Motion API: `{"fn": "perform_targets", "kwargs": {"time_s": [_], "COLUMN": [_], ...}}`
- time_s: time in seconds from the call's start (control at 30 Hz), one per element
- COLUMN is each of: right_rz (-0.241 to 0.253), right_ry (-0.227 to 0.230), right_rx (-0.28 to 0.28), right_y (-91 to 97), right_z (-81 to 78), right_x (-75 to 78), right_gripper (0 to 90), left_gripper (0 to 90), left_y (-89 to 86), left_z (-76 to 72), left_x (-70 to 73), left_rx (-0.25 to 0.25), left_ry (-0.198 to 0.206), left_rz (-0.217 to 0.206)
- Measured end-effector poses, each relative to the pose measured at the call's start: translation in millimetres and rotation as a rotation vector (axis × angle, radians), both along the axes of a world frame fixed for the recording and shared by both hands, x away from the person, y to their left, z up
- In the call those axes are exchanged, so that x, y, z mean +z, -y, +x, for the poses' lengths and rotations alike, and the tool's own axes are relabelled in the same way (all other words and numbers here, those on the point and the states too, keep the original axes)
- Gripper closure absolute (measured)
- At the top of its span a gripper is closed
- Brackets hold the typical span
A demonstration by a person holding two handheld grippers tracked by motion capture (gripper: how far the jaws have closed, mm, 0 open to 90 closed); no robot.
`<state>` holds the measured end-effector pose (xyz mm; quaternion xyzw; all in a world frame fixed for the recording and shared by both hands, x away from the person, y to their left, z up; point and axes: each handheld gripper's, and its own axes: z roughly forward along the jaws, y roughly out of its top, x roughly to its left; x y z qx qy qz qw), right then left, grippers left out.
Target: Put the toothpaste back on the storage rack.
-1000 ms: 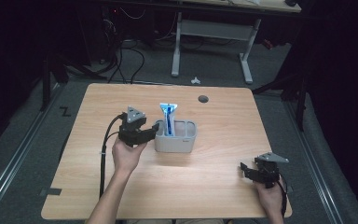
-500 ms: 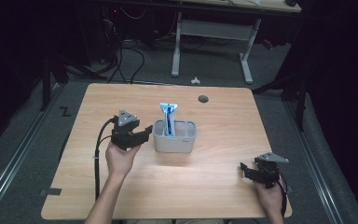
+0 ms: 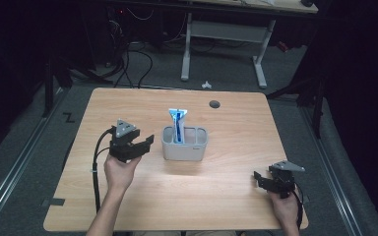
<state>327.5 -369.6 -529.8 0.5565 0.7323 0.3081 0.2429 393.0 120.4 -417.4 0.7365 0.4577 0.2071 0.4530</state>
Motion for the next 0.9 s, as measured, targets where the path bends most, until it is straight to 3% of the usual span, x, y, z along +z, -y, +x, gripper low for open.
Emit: {"fn": "perform_targets", "kwargs": {"time_s": [0.9], "right_rz": [0.000], "right_ry": [0.000], "right_rx": [0.000], "right_y": [0.0], "right_z": [0.0], "right_x": [0.0], "right_gripper": [30.8], "left_gripper": [44.7], "left_y": [-21.9], "left_z": [-10.4], "left_x": [-12.3], "left_rx": [0.037], "left_ry": [-0.024], "left_rz": [-0.024]}}
